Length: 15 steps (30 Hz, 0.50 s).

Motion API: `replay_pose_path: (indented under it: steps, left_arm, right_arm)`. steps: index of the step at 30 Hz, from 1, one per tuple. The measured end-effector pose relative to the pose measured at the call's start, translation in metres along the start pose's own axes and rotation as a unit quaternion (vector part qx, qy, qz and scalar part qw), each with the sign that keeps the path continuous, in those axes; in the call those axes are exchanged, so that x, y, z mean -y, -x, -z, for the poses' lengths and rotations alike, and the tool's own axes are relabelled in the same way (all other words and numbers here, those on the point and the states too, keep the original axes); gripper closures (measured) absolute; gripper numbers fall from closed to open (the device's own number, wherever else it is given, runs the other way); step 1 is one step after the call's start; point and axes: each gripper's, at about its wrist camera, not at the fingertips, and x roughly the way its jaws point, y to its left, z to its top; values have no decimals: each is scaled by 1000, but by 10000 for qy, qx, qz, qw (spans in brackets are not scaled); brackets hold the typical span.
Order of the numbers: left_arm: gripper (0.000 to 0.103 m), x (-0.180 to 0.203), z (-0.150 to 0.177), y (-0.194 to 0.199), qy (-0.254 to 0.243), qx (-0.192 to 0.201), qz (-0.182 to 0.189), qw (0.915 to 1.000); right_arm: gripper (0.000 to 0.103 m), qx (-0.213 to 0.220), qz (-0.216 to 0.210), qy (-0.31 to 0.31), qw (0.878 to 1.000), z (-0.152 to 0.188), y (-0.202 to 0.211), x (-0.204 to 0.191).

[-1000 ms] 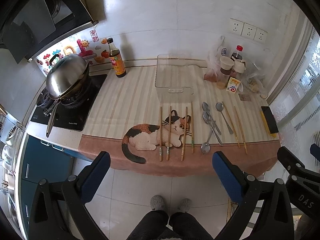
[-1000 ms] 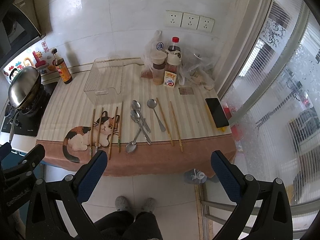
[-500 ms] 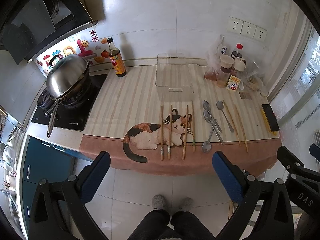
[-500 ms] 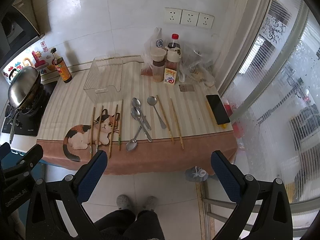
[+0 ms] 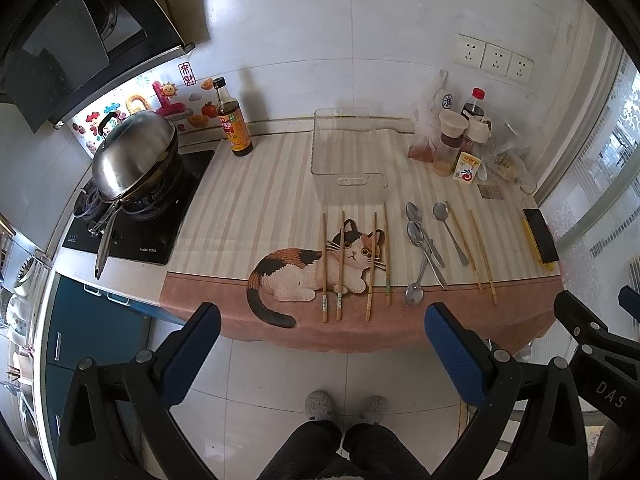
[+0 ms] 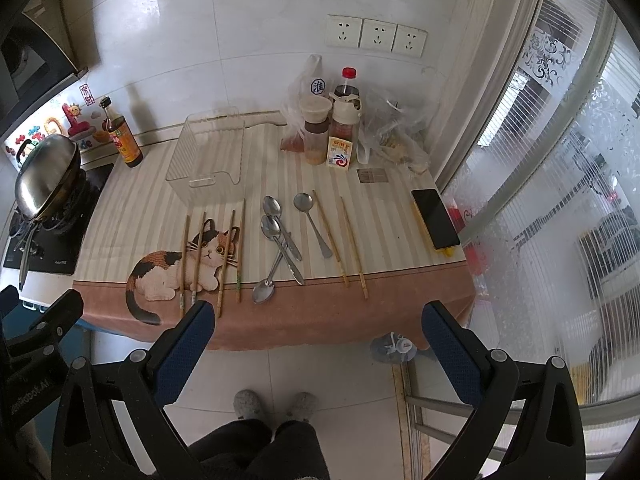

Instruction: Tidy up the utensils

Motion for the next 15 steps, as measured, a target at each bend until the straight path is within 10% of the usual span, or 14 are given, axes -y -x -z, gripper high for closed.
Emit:
replay_pose_path:
  steps: [15]
  left_arm:
    - [0, -4, -5, 3, -27, 46, -31, 10000]
  right_arm:
    - [0, 0, -22, -4, 10000, -2, -1, 0]
